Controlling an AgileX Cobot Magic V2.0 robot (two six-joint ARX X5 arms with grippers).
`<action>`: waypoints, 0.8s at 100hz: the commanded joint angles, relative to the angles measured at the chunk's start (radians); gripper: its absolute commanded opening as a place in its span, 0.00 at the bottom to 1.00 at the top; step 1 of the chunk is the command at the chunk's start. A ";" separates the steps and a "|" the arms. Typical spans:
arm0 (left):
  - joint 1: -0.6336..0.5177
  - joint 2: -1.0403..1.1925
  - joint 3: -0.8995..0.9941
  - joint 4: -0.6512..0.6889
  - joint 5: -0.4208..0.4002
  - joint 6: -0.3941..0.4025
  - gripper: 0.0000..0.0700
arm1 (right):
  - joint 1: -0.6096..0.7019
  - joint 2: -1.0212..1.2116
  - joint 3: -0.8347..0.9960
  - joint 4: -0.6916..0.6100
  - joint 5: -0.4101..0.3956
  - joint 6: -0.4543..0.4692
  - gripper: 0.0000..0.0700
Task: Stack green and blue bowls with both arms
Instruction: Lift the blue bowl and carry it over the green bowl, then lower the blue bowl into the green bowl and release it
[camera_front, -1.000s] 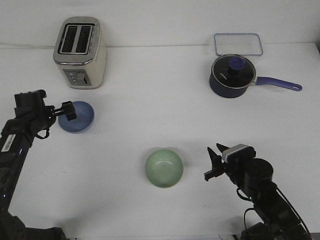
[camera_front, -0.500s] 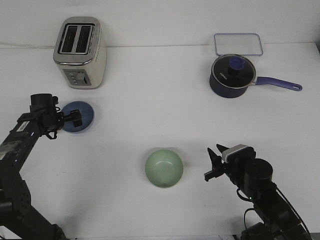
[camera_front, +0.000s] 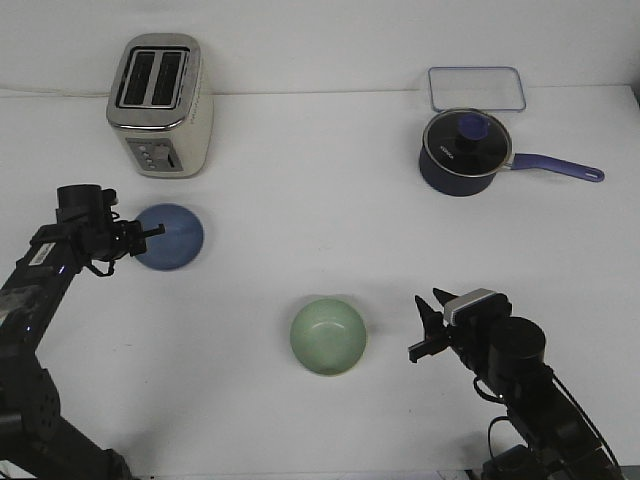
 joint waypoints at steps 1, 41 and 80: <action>-0.018 -0.053 0.020 0.008 0.076 0.017 0.02 | 0.003 0.003 0.005 0.009 -0.001 0.011 0.33; -0.402 -0.269 0.020 -0.136 0.219 0.063 0.02 | 0.003 0.003 0.005 0.009 -0.001 0.015 0.33; -0.743 -0.213 0.019 -0.147 0.220 0.082 0.02 | 0.003 0.003 0.005 0.009 -0.002 0.017 0.33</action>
